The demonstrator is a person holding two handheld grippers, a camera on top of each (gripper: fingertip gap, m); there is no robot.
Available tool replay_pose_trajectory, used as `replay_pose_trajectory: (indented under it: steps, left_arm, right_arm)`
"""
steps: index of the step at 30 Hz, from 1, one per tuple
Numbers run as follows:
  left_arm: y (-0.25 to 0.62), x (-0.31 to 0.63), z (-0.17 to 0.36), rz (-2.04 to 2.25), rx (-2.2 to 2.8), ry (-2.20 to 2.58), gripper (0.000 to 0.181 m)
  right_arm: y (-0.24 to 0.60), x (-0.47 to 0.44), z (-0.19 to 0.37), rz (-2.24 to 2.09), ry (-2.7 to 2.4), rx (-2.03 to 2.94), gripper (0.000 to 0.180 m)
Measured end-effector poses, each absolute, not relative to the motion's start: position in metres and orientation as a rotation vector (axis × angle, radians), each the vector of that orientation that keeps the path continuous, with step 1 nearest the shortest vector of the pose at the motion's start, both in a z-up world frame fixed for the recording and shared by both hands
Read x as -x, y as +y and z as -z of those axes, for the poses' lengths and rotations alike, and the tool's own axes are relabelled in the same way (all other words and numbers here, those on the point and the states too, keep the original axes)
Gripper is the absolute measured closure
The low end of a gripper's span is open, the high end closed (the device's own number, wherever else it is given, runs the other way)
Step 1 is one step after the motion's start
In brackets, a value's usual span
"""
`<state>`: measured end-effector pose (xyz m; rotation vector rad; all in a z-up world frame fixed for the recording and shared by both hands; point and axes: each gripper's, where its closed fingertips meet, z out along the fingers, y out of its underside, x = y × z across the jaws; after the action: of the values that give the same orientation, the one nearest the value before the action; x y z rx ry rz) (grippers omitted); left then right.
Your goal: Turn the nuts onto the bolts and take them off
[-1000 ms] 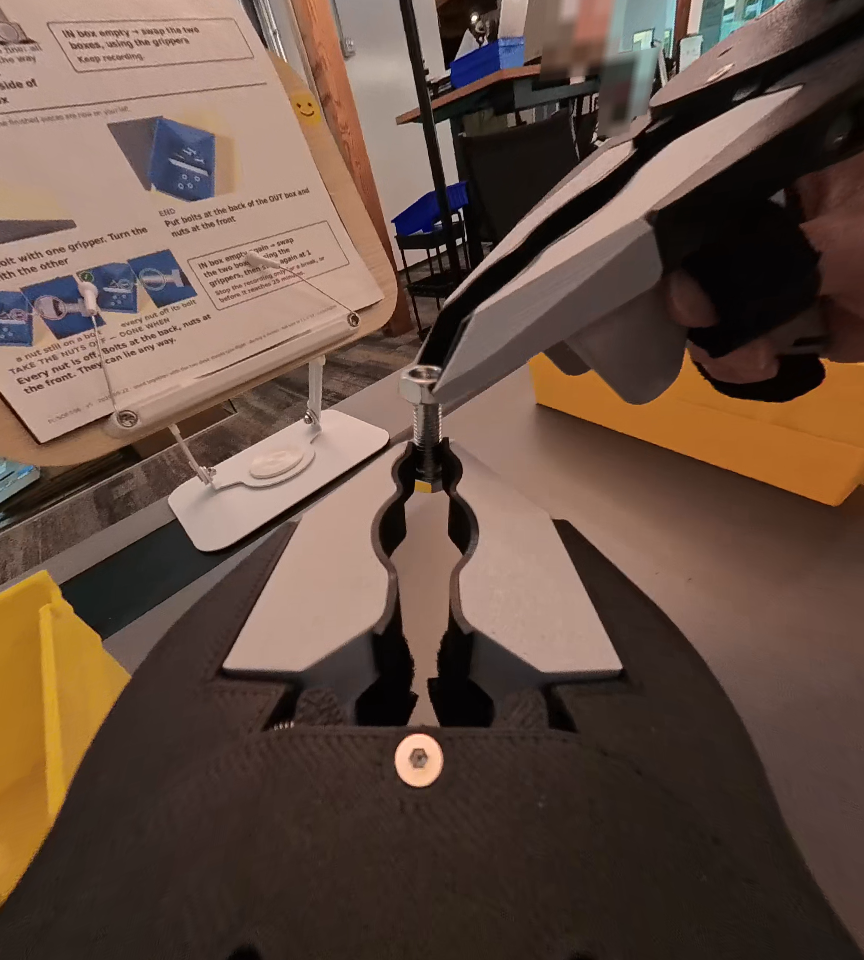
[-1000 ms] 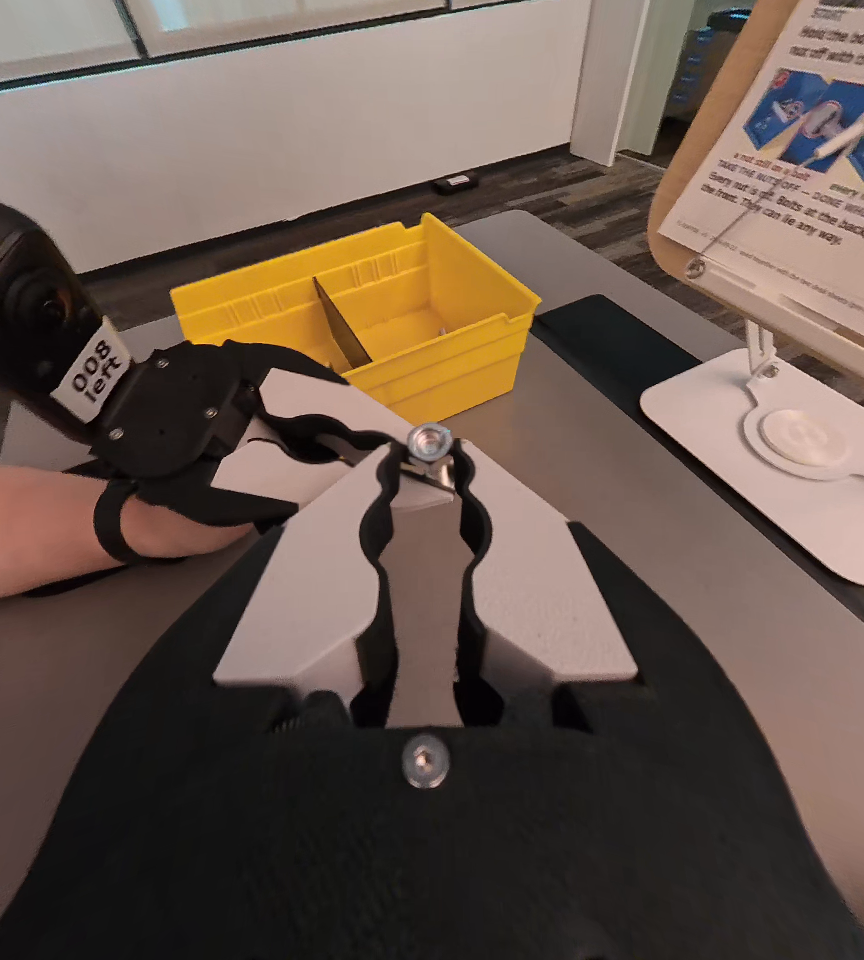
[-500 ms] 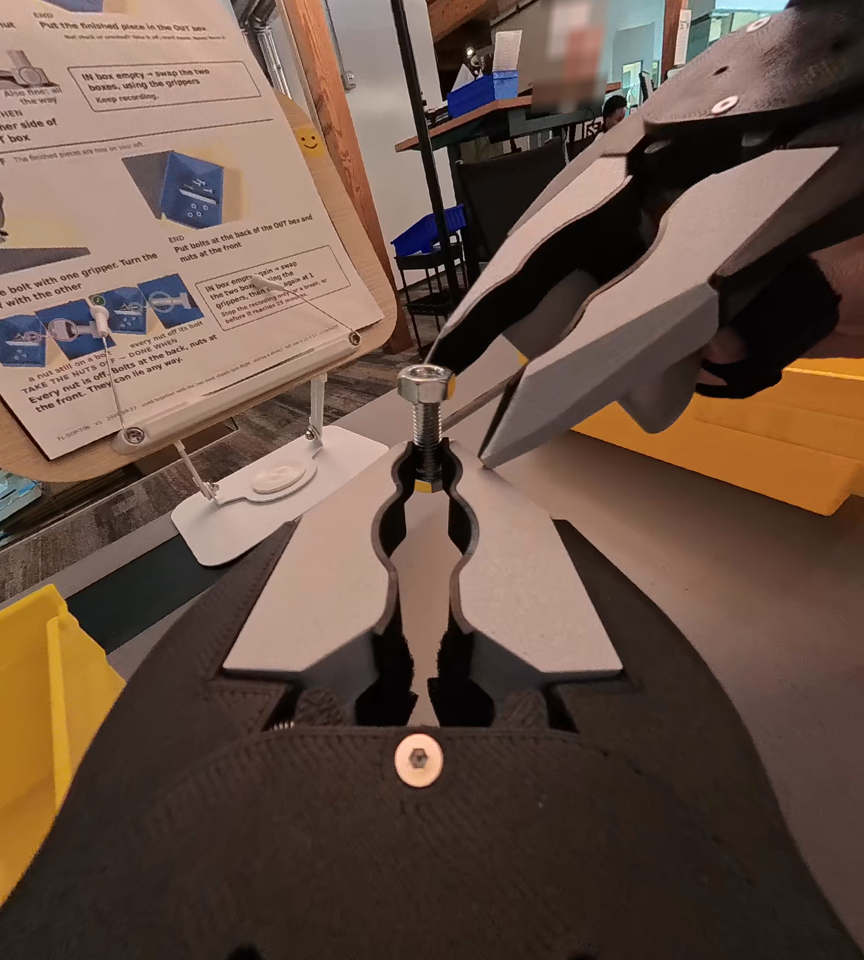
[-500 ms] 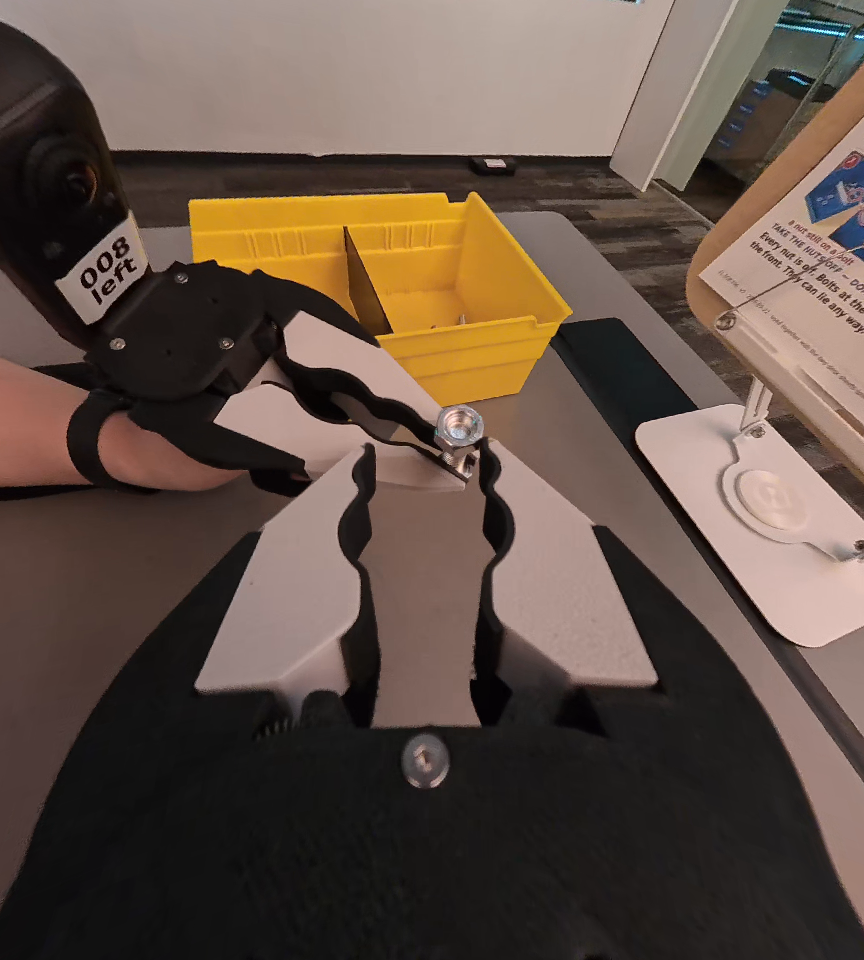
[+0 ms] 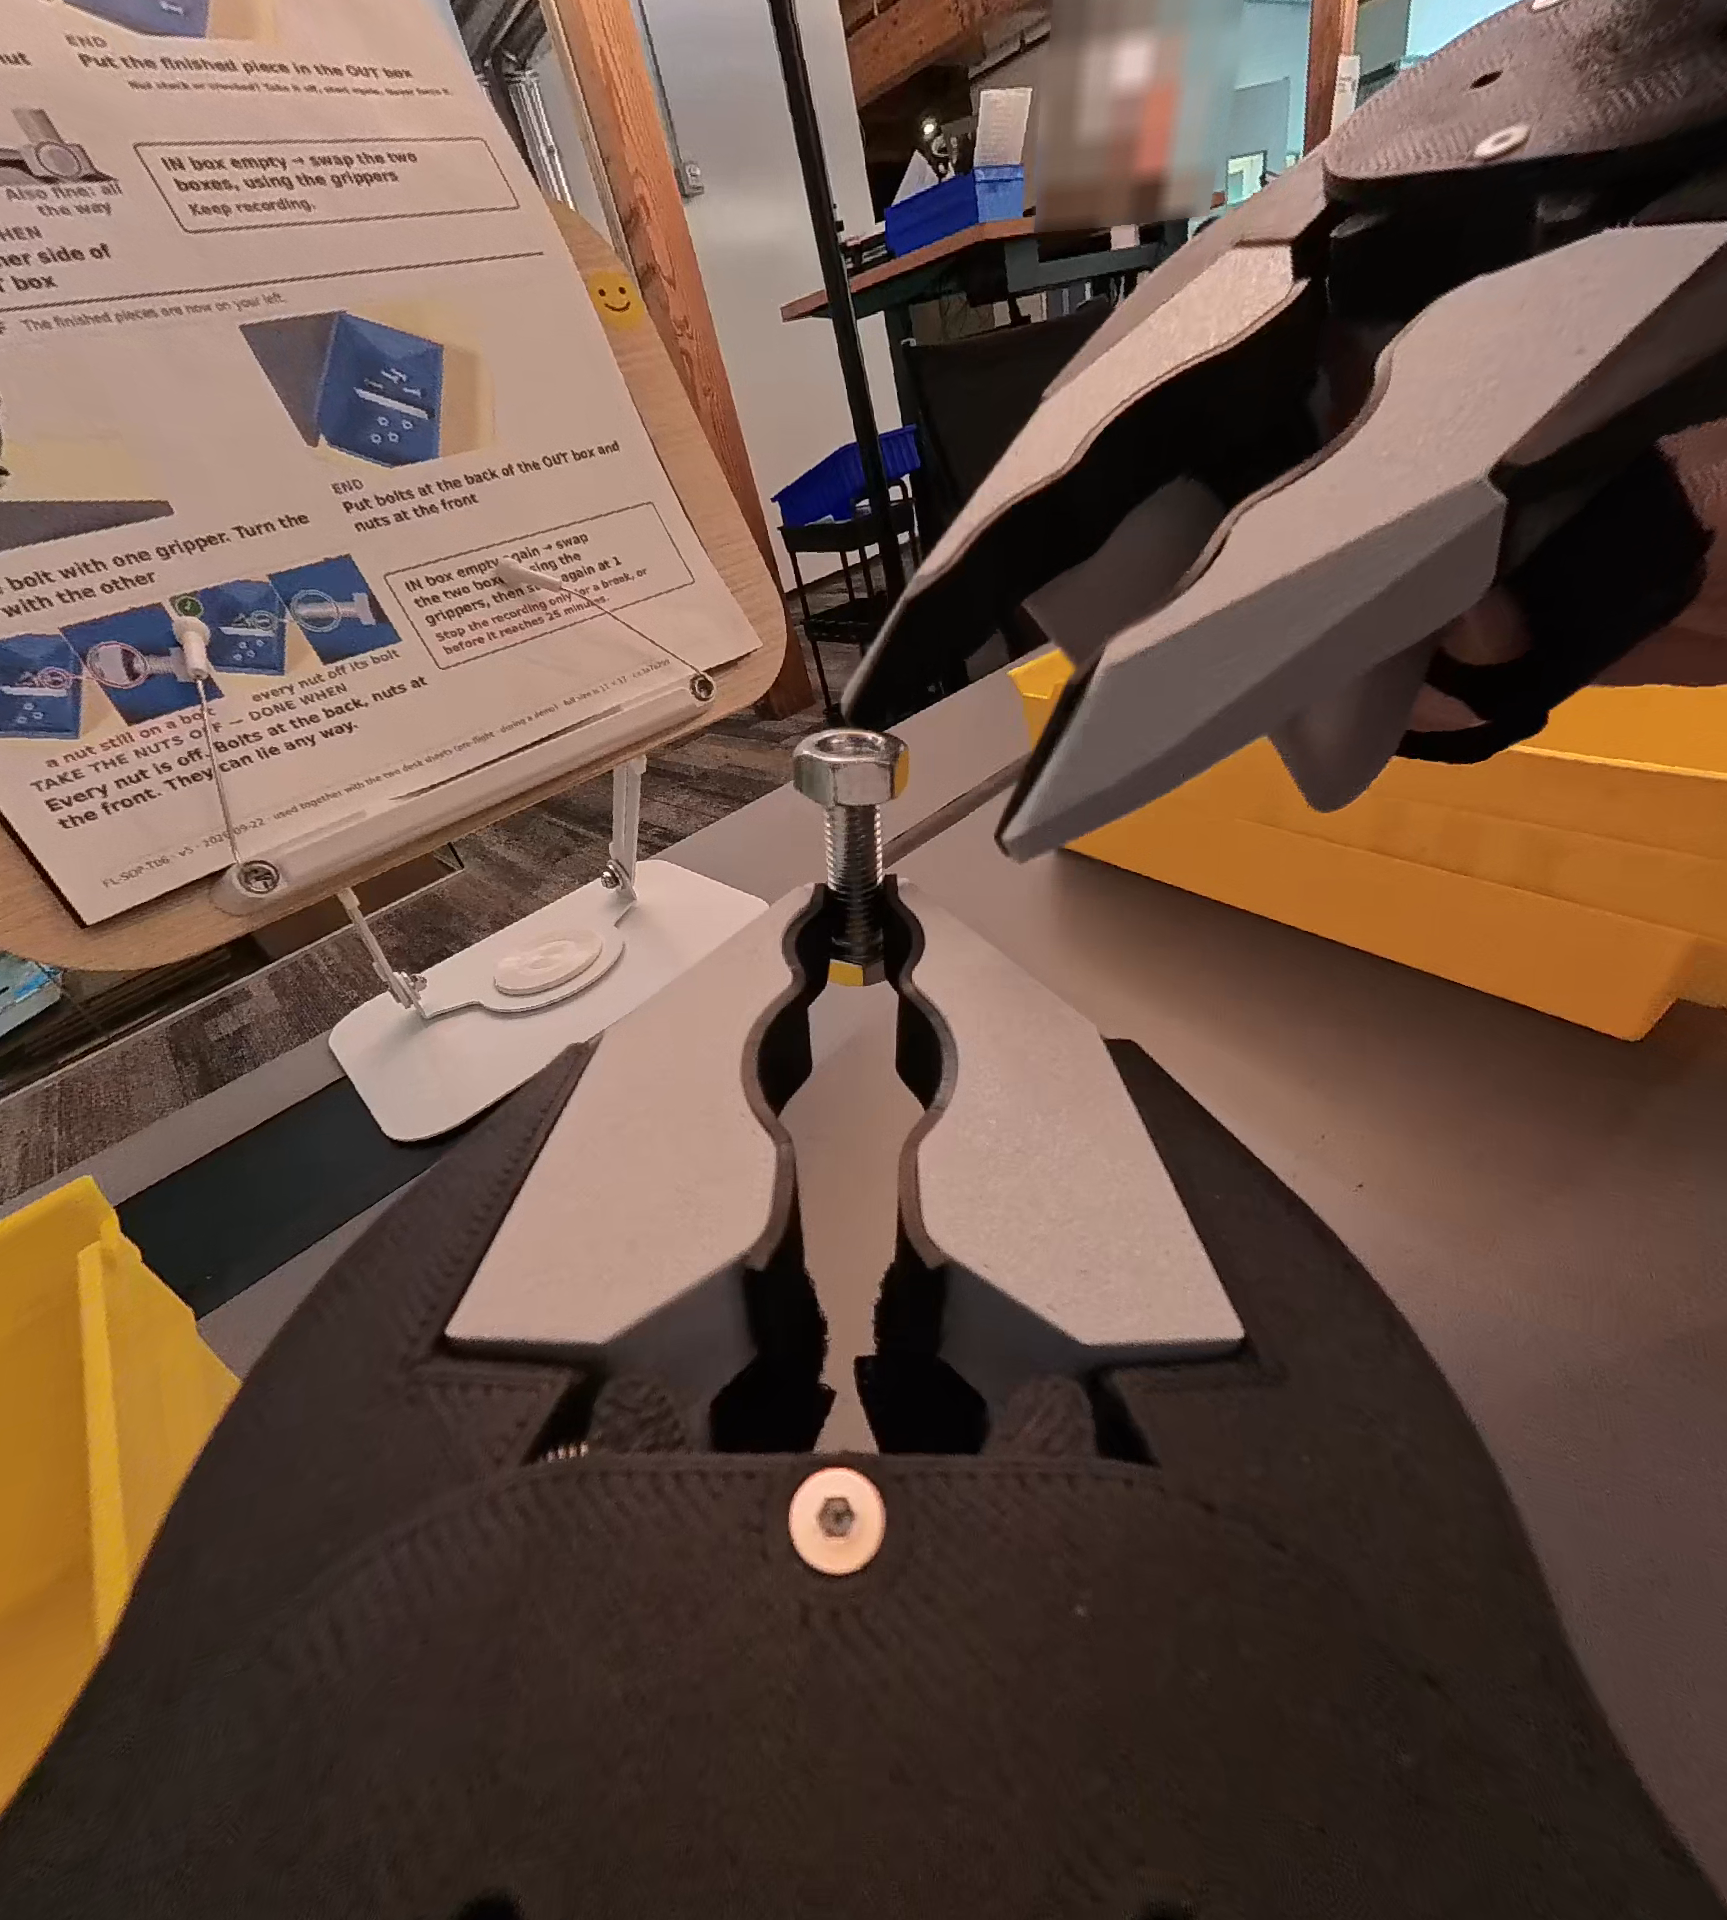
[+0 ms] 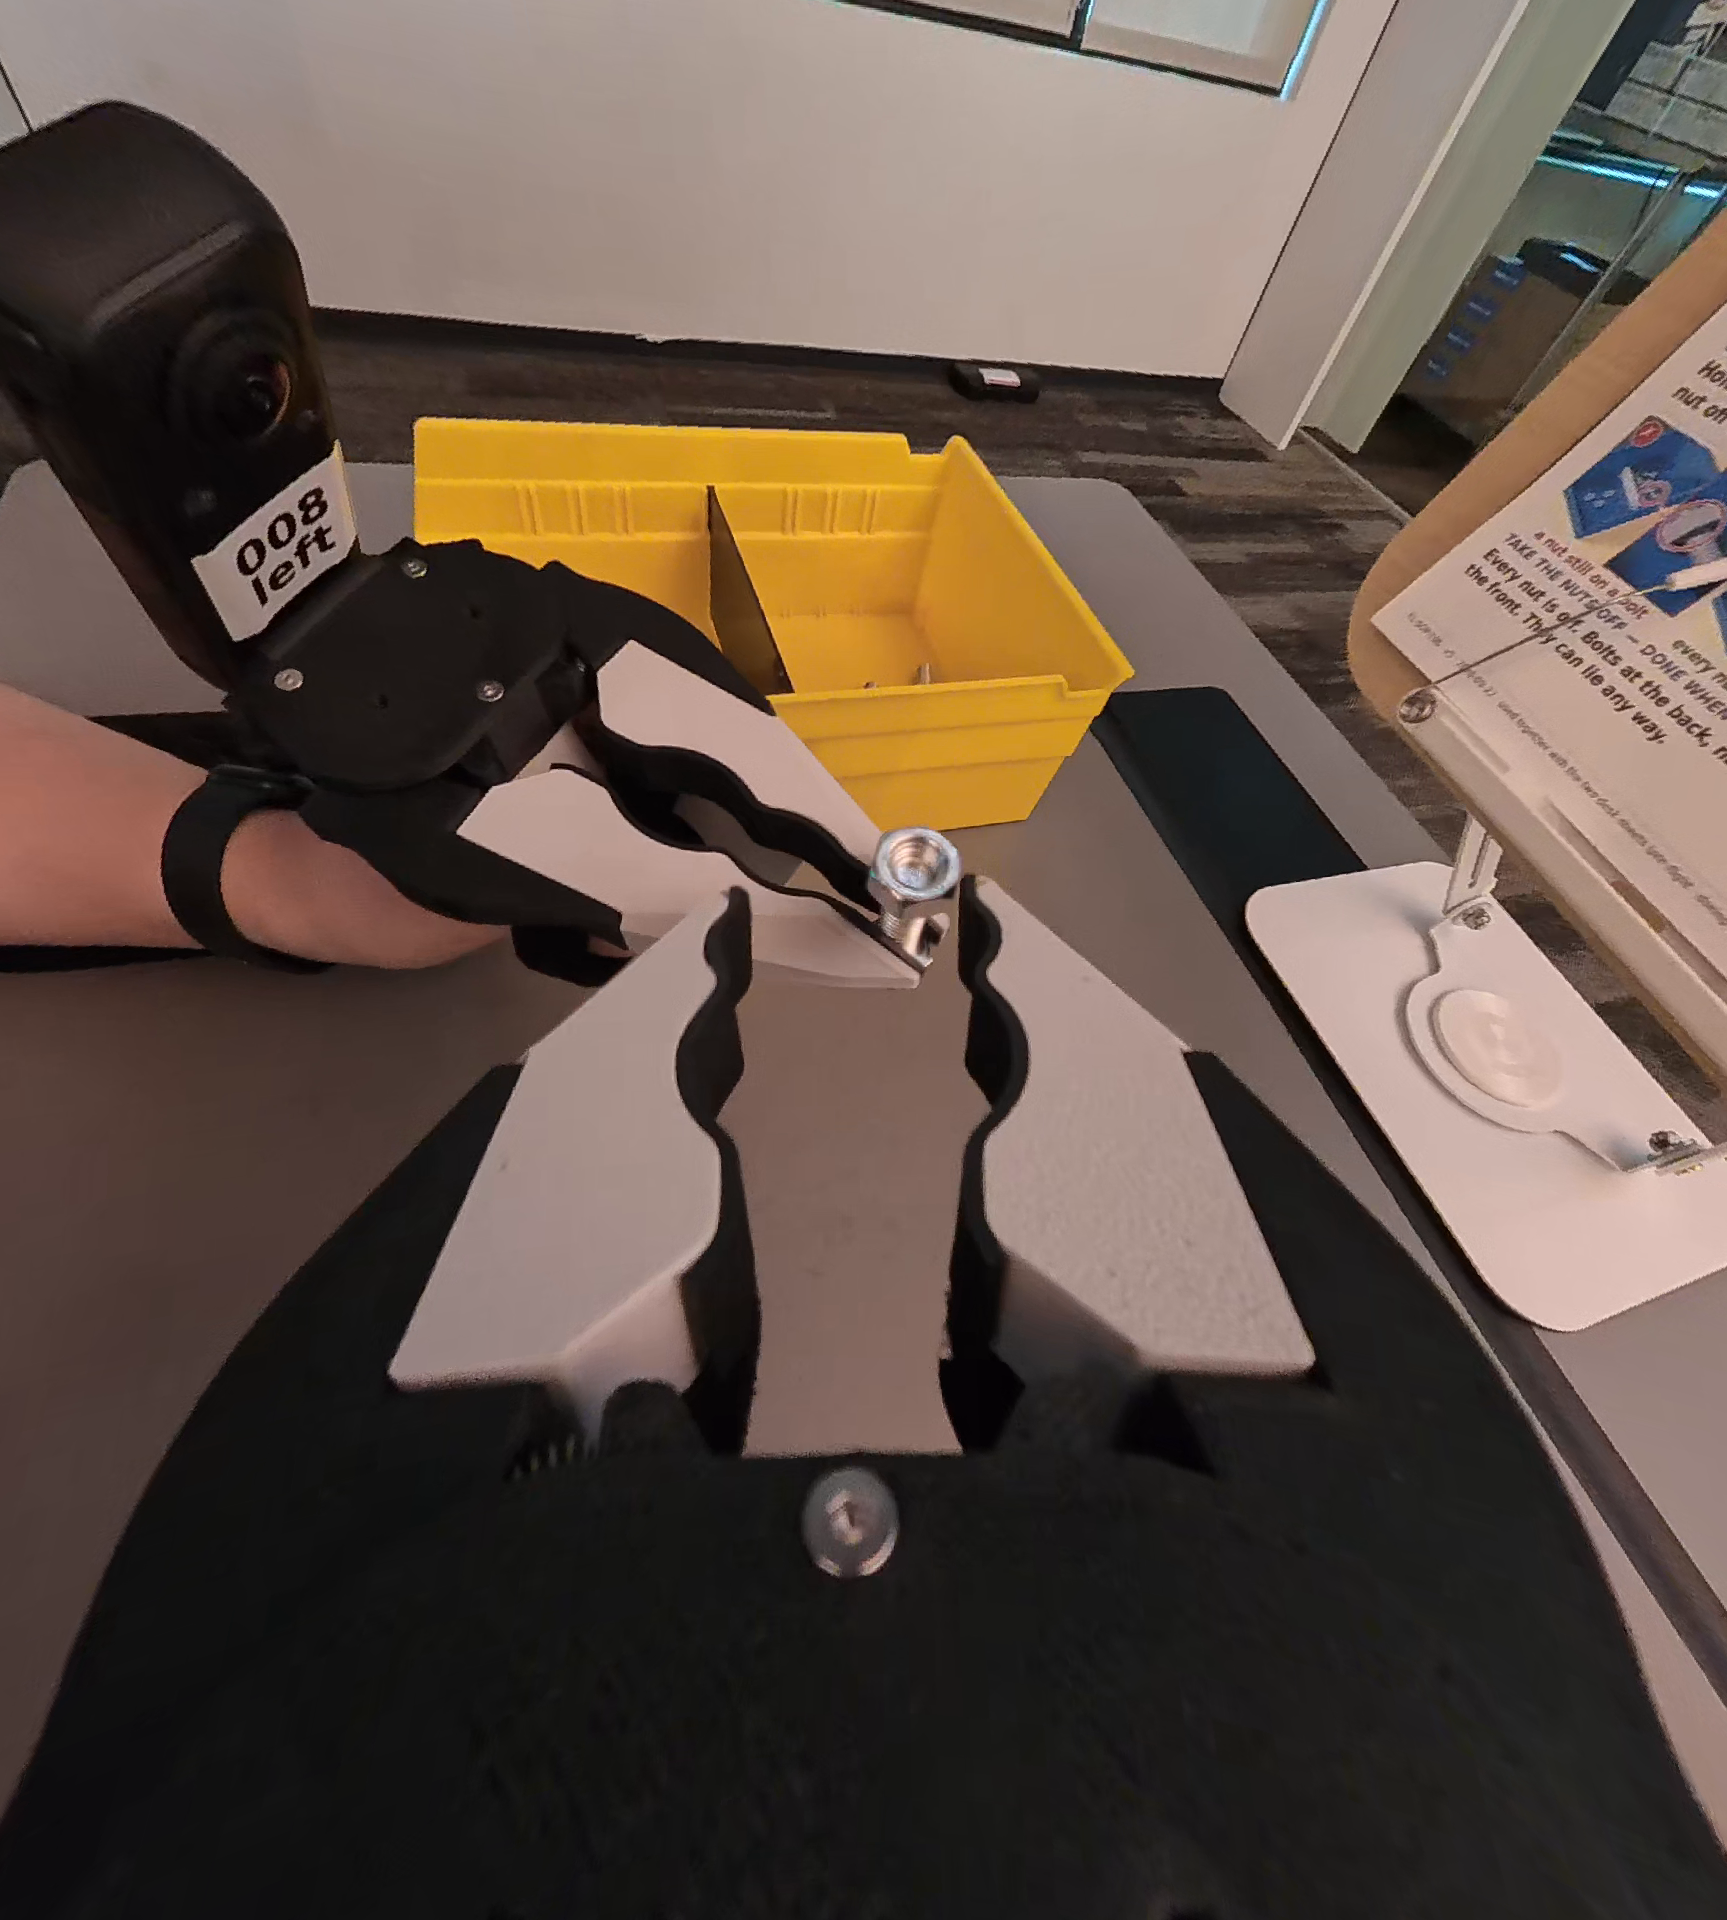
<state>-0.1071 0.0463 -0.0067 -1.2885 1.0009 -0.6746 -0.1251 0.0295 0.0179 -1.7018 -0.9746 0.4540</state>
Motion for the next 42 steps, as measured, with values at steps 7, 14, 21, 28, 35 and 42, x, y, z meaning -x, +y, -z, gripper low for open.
replay_pose_trajectory:
  steps: [7, 14, 21, 28, 35, 42]
  left_arm:
    - [0.046, 0.107, 0.007, 0.673, 1.288, 1.003, 0.174]
    - [0.045, 0.106, 0.006, 0.684, 1.285, 1.003, 0.174]
    - [0.046, 0.107, 0.007, 0.679, 1.292, 1.001, 0.173]
    - [0.044, 0.106, 0.007, 0.692, 1.287, 1.009, 0.174]
    - [0.047, 0.107, 0.007, 0.699, 1.298, 0.995, 0.174]
    - [0.042, 0.105, 0.005, 0.707, 1.281, 1.005, 0.173]
  right_arm:
    - [0.027, 0.124, -0.016, -0.451, -0.988, 1.725, 0.144]
    - [0.029, 0.123, -0.019, -0.452, -0.971, 1.710, 0.137]
    - [0.025, 0.128, -0.010, -0.403, -1.042, 1.727, 0.133]
    - [0.029, 0.124, -0.015, -0.444, -0.985, 1.720, 0.133]
    - [0.021, 0.125, -0.009, -0.434, -1.065, 1.740, 0.146]
    - [0.024, 0.132, -0.013, -0.459, -1.024, 1.718, 0.126]
